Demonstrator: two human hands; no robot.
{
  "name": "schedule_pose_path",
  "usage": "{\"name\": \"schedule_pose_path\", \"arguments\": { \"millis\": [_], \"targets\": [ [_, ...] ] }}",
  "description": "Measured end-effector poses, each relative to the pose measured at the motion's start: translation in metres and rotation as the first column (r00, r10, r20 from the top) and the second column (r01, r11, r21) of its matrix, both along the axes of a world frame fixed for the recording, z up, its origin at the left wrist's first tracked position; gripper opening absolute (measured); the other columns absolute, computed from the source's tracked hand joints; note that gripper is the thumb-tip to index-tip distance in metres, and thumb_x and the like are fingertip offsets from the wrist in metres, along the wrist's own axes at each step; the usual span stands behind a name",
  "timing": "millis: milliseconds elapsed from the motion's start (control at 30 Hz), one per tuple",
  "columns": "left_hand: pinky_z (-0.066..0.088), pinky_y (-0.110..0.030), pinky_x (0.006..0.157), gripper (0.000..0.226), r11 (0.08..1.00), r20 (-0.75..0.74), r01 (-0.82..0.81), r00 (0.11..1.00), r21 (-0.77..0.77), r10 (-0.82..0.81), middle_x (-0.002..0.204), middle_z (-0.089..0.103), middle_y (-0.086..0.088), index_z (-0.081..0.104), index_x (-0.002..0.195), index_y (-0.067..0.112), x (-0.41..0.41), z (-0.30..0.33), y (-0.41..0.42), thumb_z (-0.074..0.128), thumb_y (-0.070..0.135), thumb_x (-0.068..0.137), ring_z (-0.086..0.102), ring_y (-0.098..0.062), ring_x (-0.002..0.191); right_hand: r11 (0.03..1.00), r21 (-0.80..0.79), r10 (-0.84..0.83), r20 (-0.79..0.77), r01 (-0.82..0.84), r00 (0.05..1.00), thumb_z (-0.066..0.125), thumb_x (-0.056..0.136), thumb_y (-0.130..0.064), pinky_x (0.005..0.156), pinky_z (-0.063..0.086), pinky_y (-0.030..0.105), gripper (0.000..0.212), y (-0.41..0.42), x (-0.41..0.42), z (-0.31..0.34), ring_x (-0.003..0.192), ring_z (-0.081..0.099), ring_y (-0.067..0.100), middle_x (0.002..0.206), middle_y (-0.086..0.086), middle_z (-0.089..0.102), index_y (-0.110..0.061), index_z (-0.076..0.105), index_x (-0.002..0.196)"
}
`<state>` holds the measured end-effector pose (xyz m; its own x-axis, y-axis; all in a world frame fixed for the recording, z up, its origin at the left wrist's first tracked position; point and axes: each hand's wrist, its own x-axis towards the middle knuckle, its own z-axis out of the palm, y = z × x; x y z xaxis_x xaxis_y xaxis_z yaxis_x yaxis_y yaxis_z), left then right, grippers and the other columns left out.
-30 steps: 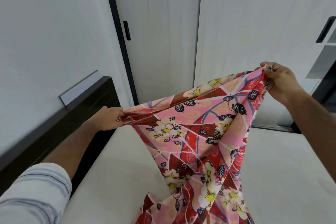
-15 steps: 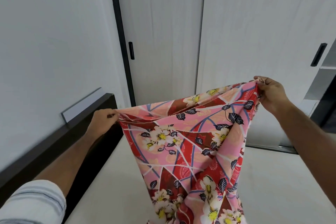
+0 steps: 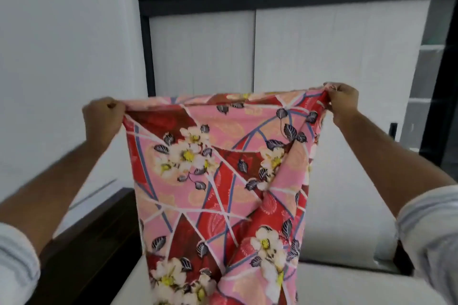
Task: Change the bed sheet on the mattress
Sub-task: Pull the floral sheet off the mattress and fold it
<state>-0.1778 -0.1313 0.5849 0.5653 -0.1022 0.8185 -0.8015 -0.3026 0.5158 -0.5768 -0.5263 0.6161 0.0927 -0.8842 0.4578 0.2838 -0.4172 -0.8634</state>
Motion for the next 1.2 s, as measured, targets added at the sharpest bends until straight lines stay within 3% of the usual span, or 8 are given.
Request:
{"name": "schedule_pose_path", "arguments": {
  "millis": [133,267,367,533,767,933,1067,1200],
  "targets": [
    [0.048,-0.043,0.072,0.032,0.992,0.15,-0.107,0.982,-0.069,0.116,0.077,0.066,-0.029,0.066,0.077,-0.003,-0.01,0.124,0.002,0.049,0.023,0.085,0.064,-0.043,0.077,0.982,-0.093,-0.16,0.048,0.164,0.986,0.052,0.079,0.0,0.07,0.058,0.031,0.028,0.008,-0.011,0.114,0.093,0.071,0.026,0.095,0.008,0.074,-0.019,0.072,0.082],
    [0.054,-0.048,0.074,0.032,0.91,0.376,-0.348,0.893,0.226,0.248,0.084,0.066,-0.028,0.067,0.089,-0.005,-0.033,0.156,0.011,0.05,0.02,0.096,0.065,-0.047,0.078,0.948,-0.196,-0.281,-0.147,0.25,0.949,0.051,0.086,-0.002,0.062,0.054,0.028,0.027,0.021,-0.037,0.141,0.083,0.064,0.025,0.097,0.01,0.07,-0.015,0.074,0.093],
    [0.053,-0.053,0.075,0.035,0.951,0.3,-0.309,0.91,0.03,0.287,0.089,0.066,-0.032,0.066,0.093,-0.006,-0.048,0.178,0.018,0.046,0.022,0.097,0.064,-0.051,0.084,0.957,-0.194,-0.228,-0.041,0.216,0.973,0.053,0.092,-0.004,0.036,0.043,0.019,0.023,0.03,-0.054,0.16,0.052,0.061,0.018,0.085,0.014,0.068,-0.017,0.065,0.076],
    [0.056,-0.053,0.088,0.041,0.963,0.028,-0.191,0.98,-0.193,0.2,0.095,0.068,-0.035,0.069,0.098,-0.008,-0.072,0.238,0.024,0.042,0.021,0.088,0.067,-0.05,0.095,0.988,-0.153,-0.001,0.134,0.022,0.991,0.043,0.097,0.006,0.035,0.049,0.024,0.027,0.057,-0.065,0.209,0.04,0.066,0.016,0.054,0.013,0.067,-0.006,0.06,0.08],
    [0.062,-0.048,0.081,0.036,0.941,-0.152,0.086,0.978,-0.327,-0.142,0.098,0.071,-0.021,0.068,0.1,-0.002,-0.086,0.269,0.046,0.047,0.022,0.083,0.072,-0.035,0.085,0.973,-0.211,-0.009,0.365,0.092,0.931,0.026,0.089,0.014,0.055,0.06,0.039,0.043,0.077,-0.072,0.225,0.067,0.074,0.033,0.083,0.019,0.067,-0.013,0.056,0.073],
    [0.049,-0.038,0.068,0.03,0.918,0.006,-0.022,1.0,-0.397,0.027,0.064,0.053,-0.015,0.063,0.077,0.003,-0.133,0.275,0.071,0.045,0.027,0.075,0.059,-0.026,0.071,0.952,-0.194,-0.14,0.406,0.235,0.903,0.027,0.085,0.009,0.057,0.059,0.03,0.045,0.105,-0.09,0.232,0.075,0.073,0.024,0.096,0.007,0.066,-0.015,0.065,0.09],
    [0.048,-0.041,0.075,0.037,0.888,0.136,-0.018,0.987,-0.459,0.09,0.086,0.067,-0.026,0.065,0.08,0.003,-0.136,0.281,0.099,0.043,0.032,0.077,0.066,-0.037,0.088,0.911,-0.199,-0.277,0.351,0.36,0.894,0.038,0.085,-0.003,0.084,0.058,0.033,0.036,0.139,-0.114,0.244,0.09,0.067,0.016,0.102,0.001,0.069,-0.016,0.069,0.099],
    [0.05,-0.043,0.081,0.043,0.865,0.068,0.0,0.997,-0.502,0.04,0.091,0.07,-0.023,0.069,0.087,0.002,-0.128,0.279,0.127,0.038,0.031,0.077,0.066,-0.039,0.093,0.906,-0.232,-0.251,0.38,0.355,0.89,0.039,0.086,-0.002,0.082,0.059,0.037,0.034,0.188,-0.124,0.237,0.088,0.068,0.013,0.093,-0.003,0.068,-0.013,0.07,0.097]
  ]
}}
